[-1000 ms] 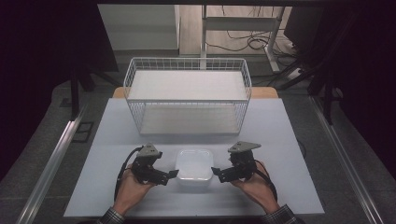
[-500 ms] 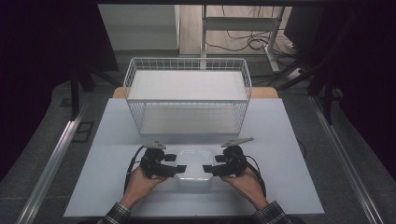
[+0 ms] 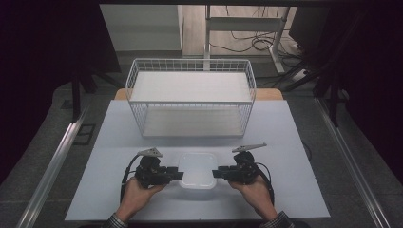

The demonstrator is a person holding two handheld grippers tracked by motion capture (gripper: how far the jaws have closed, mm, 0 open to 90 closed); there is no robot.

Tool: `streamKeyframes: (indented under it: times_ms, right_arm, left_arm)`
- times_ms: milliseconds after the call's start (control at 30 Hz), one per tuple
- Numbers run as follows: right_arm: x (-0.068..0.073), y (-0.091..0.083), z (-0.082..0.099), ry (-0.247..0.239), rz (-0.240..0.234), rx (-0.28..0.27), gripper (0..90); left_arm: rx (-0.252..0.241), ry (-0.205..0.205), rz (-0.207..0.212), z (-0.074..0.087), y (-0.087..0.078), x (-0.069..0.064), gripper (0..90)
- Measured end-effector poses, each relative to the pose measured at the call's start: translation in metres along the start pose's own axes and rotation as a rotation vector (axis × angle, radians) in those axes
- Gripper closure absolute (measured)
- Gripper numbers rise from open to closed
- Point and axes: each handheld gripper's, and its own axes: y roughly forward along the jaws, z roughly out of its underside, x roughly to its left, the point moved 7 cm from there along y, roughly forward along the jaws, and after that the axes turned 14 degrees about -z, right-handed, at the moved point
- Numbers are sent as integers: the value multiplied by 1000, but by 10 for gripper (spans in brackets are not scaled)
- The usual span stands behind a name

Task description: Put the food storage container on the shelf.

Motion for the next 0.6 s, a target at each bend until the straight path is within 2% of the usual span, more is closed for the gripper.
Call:
streamKeyframes:
  times_ms: [67,133,167,200,233,267,300,333,367,600]
  right_arm:
    - [-1,-2,-2,14,-15,-27,714]
    - [-1,-4,-3,15,-14,-40,730]
    - [0,-4,-4,2,10,-53,746]
    - [0,-4,-4,2,10,-53,746]
    - [1,-4,-5,-16,40,-67,770]
    - [1,-4,-5,-26,51,-73,778]
    - [1,-4,-5,-57,82,-71,779]
    - [1,-4,-5,-57,82,-71,779]
    - [1,-3,-6,-84,98,-83,780]
    - [4,-9,-11,-118,96,-129,782]
  left_arm:
    - [-27,-32,-7,-2,-4,1,690]
    - [-35,-41,-8,-2,-4,1,728]
    - [-48,-48,-21,-3,-4,2,742]
    - [-48,-48,-21,-3,-4,2,756]
    - [-54,-45,-38,-4,-4,2,772]
    - [-63,-38,-52,-4,-4,2,792]
    - [-63,-35,-65,-4,-4,2,801]
    - [-63,-35,-65,-4,-4,2,801]
    - [-68,-26,-86,-4,-2,3,801]
    - [-99,-30,-88,-11,-6,0,802]
